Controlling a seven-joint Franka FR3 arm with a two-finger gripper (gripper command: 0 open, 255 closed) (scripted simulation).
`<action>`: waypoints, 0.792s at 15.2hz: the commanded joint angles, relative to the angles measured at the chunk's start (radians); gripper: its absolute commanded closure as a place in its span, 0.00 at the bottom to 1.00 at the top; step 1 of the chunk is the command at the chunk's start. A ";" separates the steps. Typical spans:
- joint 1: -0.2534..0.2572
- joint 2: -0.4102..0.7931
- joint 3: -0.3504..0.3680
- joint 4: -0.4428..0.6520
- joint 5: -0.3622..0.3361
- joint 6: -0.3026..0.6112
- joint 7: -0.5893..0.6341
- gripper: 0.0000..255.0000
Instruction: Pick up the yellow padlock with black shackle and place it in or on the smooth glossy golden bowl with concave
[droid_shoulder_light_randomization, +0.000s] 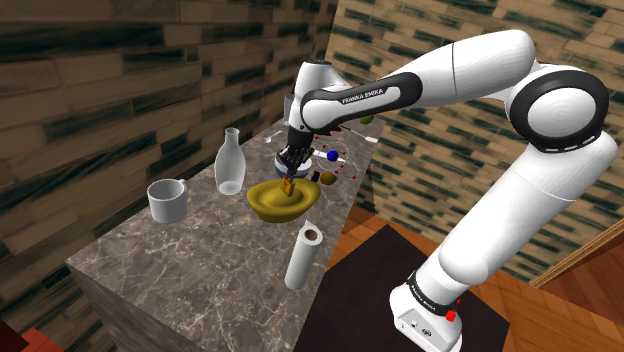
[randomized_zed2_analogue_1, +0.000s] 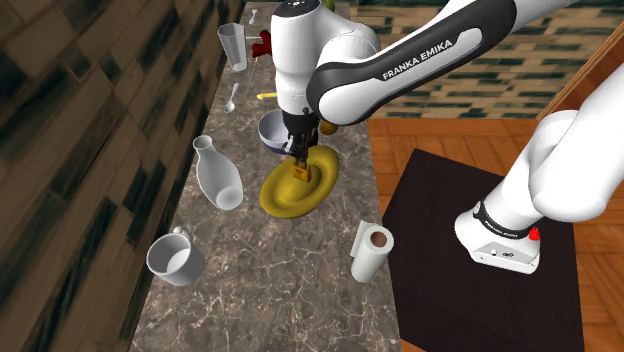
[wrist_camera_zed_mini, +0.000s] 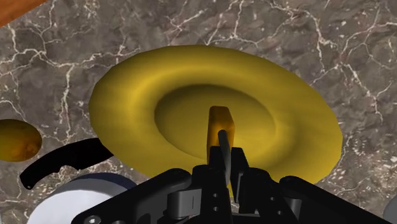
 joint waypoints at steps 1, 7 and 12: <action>0.000 0.001 0.000 -0.002 0.000 0.002 0.000 1.00; 0.000 0.001 0.000 -0.003 0.000 0.002 0.000 0.00; -0.001 -0.031 -0.002 0.034 0.010 -0.064 -0.007 0.00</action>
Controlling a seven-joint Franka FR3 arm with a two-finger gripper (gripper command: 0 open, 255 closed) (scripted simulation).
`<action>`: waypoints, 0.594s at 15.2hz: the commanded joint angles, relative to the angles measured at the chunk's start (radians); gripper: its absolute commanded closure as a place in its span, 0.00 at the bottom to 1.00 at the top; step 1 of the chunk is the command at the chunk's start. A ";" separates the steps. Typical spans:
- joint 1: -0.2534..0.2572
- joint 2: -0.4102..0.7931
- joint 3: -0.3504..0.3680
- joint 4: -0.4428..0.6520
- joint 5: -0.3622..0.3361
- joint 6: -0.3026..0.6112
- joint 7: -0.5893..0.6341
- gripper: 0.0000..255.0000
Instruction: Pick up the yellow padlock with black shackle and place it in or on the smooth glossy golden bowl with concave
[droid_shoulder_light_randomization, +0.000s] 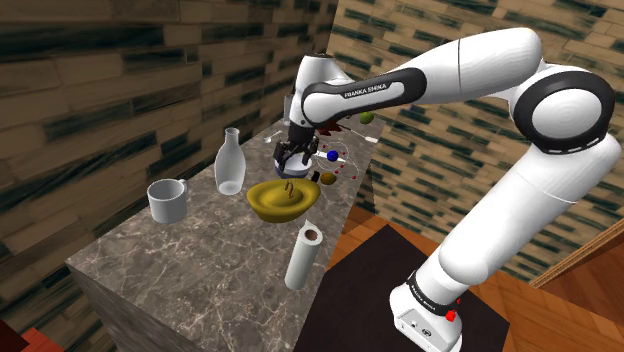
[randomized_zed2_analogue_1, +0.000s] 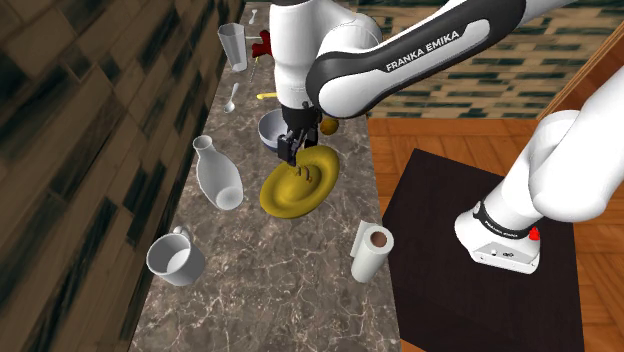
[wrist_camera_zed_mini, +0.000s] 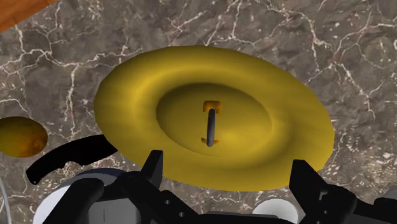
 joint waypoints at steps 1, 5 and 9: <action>-0.002 -0.026 -0.002 0.033 0.008 -0.060 -0.008 0.00; -0.002 -0.036 -0.003 0.049 0.010 -0.086 -0.010 0.00; -0.002 -0.036 -0.003 0.049 0.010 -0.086 -0.010 0.00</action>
